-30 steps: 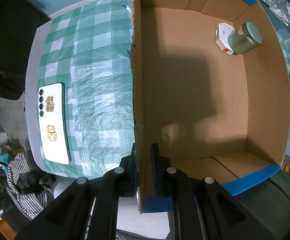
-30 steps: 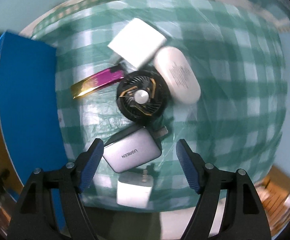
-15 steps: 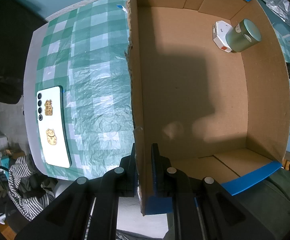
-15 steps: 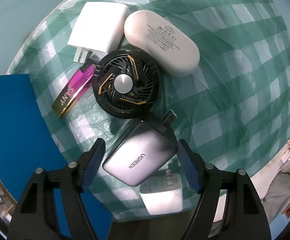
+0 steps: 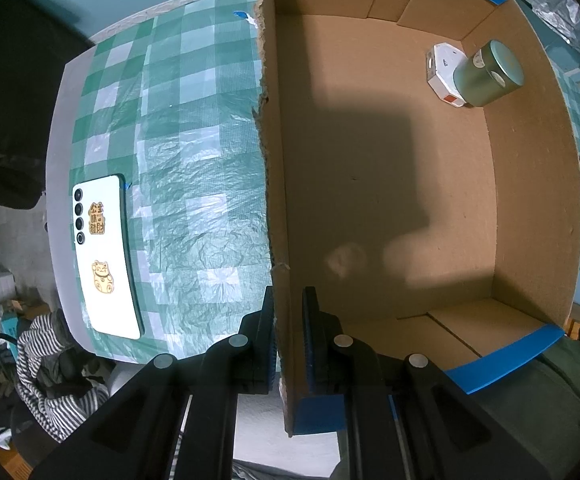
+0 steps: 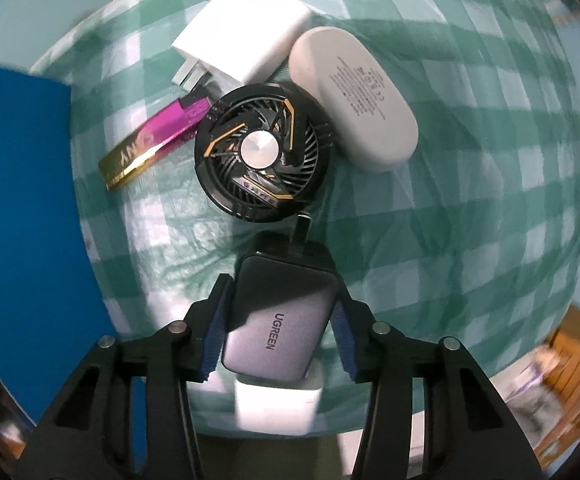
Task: Organize rigid objects
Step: 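Grasp the grey UGREEN charger with the right gripper, then carry the grey charger into the box and release it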
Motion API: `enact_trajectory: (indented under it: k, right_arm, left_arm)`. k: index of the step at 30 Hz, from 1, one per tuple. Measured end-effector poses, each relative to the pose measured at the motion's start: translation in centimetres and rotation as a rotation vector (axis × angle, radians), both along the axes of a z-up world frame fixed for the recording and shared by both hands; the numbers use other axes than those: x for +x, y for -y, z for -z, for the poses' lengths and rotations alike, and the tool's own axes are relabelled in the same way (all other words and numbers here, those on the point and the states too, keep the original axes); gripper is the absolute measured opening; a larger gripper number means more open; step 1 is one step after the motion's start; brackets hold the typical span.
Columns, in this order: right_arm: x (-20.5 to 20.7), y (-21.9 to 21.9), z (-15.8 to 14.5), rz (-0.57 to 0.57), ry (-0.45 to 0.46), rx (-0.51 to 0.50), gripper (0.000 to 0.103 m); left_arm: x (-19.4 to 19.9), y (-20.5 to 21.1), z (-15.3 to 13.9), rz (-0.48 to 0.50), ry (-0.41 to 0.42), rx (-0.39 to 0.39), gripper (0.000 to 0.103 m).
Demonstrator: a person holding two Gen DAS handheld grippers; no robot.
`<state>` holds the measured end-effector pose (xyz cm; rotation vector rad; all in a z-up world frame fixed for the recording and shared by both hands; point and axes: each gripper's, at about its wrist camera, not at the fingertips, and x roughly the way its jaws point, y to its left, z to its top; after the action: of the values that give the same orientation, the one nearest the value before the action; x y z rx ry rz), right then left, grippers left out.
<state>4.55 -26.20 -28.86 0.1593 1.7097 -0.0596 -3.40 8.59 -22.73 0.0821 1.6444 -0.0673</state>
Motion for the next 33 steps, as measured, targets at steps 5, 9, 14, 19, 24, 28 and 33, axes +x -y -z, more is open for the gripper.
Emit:
enact_trajectory:
  k: [5, 9, 14, 19, 24, 28, 33]
  right_arm:
    - [0.0, -1.1, 0.4, -0.187, 0.009, -0.065, 0.042]
    - [-0.3, -1.7, 0.6, -0.277, 0.021, -0.077, 0.042]
    - [-0.7, -1.9, 1.0, -0.262, 0.035, -0.059, 0.042]
    - [-1.8, 0.3, 1.4, -0.216, 0.048, -0.043, 0.042]
    - [-3.2, 1.0, 1.5, -0.212, 0.074, -0.039, 0.041]
    - [-4.2, 0.8, 1.2, -0.209, 0.063, -0.020, 0.041]
    - [-5.8, 1.2, 0.4, -0.215, 0.070, -0.001, 0.041]
  left_arm:
    - [0.0, -0.1, 0.0, -0.002, 0.002, 0.002, 0.010]
    - [0.0, -0.2, 0.0, -0.002, 0.001, 0.002, 0.010]
    - [-0.1, 0.0, -0.1, -0.002, 0.002, 0.004, 0.010]
    - [-0.3, 0.2, -0.1, -0.003, 0.003, 0.008, 0.010]
    - [-0.5, 0.3, -0.1, -0.001, 0.002, 0.011, 0.010]
    - [-0.7, 0.3, -0.1, 0.000, 0.002, 0.013, 0.010]
    - [-0.7, 0.3, -0.1, -0.002, 0.002, 0.013, 0.010]
